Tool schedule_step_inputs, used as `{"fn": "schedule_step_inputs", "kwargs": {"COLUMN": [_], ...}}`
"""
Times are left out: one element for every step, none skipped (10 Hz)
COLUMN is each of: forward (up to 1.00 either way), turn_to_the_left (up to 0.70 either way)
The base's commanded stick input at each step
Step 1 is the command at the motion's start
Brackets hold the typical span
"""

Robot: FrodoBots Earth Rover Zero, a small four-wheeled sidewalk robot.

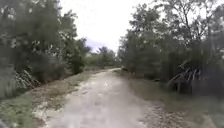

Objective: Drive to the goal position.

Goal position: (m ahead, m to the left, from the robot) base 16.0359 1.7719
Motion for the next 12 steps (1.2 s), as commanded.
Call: {"fn": "schedule_step_inputs", "kwargs": {"forward": [0.70,0.70,0.70,0.70,0.70,0.70,0.70,0.70,0.70,0.70,0.70,0.70], "turn_to_the_left": [0.00,0.00,0.00,0.00,0.00,0.00,0.00,0.00,0.17,0.34,0.27,0.11]}}
